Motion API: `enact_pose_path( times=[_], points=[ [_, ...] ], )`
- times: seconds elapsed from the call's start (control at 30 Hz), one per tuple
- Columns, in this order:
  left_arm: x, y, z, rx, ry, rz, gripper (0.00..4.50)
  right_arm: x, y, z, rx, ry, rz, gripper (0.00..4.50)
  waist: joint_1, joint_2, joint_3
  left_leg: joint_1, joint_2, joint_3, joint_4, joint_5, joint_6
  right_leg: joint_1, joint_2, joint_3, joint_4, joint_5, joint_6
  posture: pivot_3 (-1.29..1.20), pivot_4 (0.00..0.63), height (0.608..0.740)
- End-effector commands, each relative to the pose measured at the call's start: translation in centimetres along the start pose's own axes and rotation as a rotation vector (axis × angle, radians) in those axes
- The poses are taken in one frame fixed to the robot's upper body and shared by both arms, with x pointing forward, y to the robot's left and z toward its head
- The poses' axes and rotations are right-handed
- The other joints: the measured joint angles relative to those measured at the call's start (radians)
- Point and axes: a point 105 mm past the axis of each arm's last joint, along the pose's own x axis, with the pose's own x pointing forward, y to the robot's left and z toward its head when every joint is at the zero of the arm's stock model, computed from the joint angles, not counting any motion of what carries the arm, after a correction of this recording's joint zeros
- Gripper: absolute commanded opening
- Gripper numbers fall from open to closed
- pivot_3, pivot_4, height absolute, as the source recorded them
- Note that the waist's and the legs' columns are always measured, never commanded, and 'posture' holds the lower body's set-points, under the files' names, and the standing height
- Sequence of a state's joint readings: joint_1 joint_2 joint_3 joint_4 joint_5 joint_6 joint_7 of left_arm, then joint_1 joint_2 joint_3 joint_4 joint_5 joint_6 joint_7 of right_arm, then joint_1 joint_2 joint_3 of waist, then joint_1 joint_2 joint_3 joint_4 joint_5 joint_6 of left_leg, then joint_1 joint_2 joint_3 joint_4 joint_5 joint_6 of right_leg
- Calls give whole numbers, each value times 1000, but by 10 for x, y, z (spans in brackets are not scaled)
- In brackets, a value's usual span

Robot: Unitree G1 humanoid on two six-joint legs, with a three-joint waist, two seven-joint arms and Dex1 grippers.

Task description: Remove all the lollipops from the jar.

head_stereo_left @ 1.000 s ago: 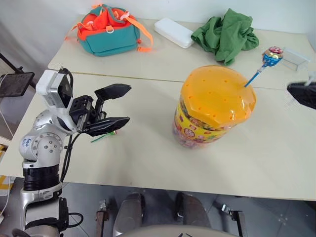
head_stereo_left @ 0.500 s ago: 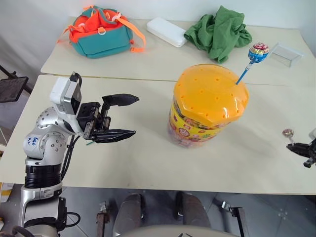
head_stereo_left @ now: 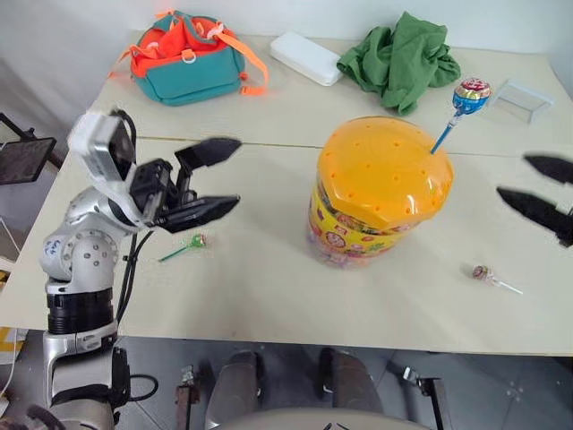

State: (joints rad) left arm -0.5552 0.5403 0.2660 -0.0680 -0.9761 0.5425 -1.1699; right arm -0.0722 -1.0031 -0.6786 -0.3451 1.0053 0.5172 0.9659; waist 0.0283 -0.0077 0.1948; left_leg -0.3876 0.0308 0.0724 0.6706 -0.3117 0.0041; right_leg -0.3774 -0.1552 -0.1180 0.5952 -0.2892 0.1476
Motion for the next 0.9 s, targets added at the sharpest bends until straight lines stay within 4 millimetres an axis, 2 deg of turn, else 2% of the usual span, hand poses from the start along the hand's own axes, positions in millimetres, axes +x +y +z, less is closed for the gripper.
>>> enact_pose_path(
  times=[0.03, 0.1, 0.57, 0.9],
  points=[
    [0, -1, 4, -3, -13, -11, 4500, 17, 23, 20, 52, -53, 89, 3302, 2, 0, 0, -1, 0, -1, 1, -1, 0, 0, 0, -1, 0, 0, 0, 0, 150, 740],
    [1, -1, 2, -14, -7, -16, 4500, 26, 32, 20, 36, -31, 132, 3302, 1, 0, 0, -3, 0, -1, 4, -1, 1, 0, 0, -1, 0, 0, 0, 0, 150, 740],
    [8, 2, 4, 3, -52, -19, 4500, 53, 35, 20, 68, -48, 195, 3302, -2, 0, 0, -3, 0, -1, 6, -2, 1, 0, 1, 0, 0, 0, 0, 0, 150, 740],
    [9, 2, 5, 7, -57, -19, 4500, 59, 26, 19, 70, -76, 180, 59, -3, 0, 0, -3, 0, 0, 5, -2, 1, -1, 1, 0, 0, 0, 0, 0, 150, 740]
  ],
)
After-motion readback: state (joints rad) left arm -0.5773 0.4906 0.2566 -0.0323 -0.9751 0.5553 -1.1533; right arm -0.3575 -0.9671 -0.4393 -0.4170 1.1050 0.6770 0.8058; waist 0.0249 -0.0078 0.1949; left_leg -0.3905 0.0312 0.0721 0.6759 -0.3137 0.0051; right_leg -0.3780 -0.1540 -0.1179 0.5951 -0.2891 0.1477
